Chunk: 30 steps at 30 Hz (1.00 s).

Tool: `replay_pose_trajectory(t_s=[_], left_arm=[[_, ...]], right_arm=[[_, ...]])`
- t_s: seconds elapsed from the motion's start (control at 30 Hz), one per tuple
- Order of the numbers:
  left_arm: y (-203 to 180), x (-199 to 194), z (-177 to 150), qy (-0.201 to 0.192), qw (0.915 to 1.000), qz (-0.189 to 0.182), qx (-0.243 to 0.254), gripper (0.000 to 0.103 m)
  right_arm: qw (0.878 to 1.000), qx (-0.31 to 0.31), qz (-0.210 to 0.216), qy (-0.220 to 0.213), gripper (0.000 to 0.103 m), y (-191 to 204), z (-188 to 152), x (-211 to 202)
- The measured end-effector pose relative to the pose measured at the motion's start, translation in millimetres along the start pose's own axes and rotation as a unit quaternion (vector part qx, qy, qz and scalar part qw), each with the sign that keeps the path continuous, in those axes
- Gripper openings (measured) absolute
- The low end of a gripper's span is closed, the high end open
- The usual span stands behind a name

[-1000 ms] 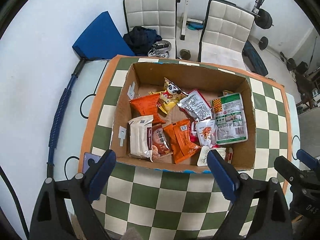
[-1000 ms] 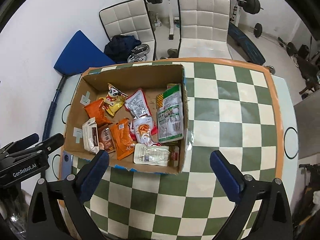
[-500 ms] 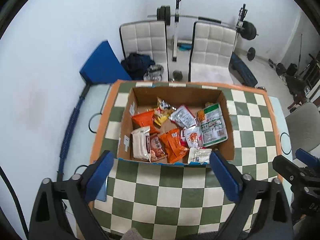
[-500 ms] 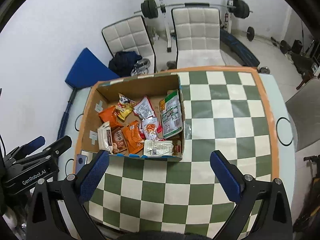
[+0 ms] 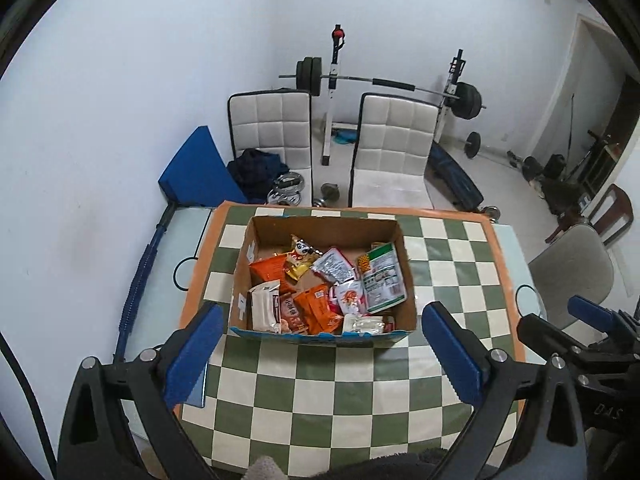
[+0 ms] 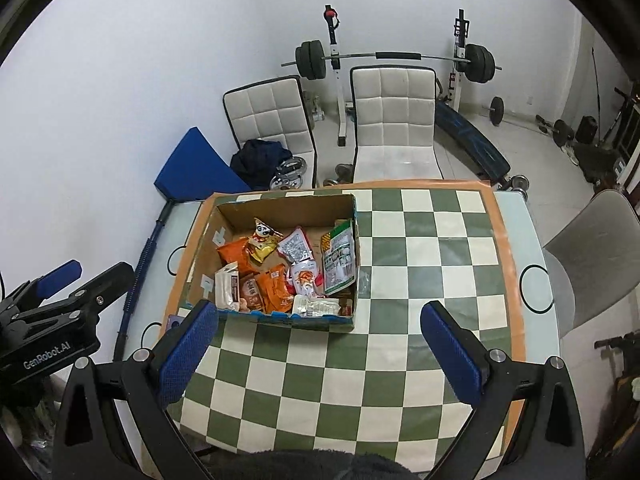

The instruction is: Organize snacks

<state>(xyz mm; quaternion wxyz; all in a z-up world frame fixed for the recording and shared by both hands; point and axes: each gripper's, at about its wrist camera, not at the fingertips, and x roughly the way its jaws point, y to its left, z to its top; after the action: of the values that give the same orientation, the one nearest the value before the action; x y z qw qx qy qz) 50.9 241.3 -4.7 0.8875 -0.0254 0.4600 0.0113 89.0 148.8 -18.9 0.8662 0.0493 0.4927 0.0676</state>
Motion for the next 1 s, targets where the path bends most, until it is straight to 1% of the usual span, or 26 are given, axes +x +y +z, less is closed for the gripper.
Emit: replay_pose_trajectory(t_s=[0.17, 0.3, 0.37, 0.47, 0.7, 0.87, 1.0], left_arm=[[-0.9, -7.5, -1.6, -0.011, 0.9999, 0.002, -0.002, 0.103], [1.9, -6.2, -1.8, -0.017, 0.9998, 0.007, -0.010, 0.103], [2.8, -5.7, -2.9, -0.024, 0.9996, 0.011, -0.010, 0.103], [3.2, -0.3, -3.9, -0.025, 0.9995, 0.017, -0.010, 0.103], [3.1, 26.8, -10.3, -0.010, 0.9996, 0.025, -0.011, 0.103], [3.8, 47.1, -17.9, 0.004, 0.9992, 0.037, -0.012, 0.103], [6.2, 57.6, -22.5, 0.012, 0.9991, 0.038, -0.017, 0.103]], right_arm=[[1.000, -0.002, 0.000, -0.007, 0.103, 0.6, -0.4, -16.2], [1.000, 0.001, -0.006, -0.012, 0.103, -2.7, 1.1, -18.6], [1.000, 0.001, -0.016, -0.014, 0.103, -4.1, 1.0, -16.5], [0.999, -0.003, -0.035, -0.016, 0.103, -5.2, -0.2, -9.2], [0.998, -0.003, -0.068, -0.012, 0.103, -8.1, -5.3, 20.5], [0.996, 0.007, -0.083, -0.015, 0.103, -13.2, -8.5, 37.8], [0.996, 0.007, -0.092, -0.015, 0.103, -13.2, -9.9, 47.4]])
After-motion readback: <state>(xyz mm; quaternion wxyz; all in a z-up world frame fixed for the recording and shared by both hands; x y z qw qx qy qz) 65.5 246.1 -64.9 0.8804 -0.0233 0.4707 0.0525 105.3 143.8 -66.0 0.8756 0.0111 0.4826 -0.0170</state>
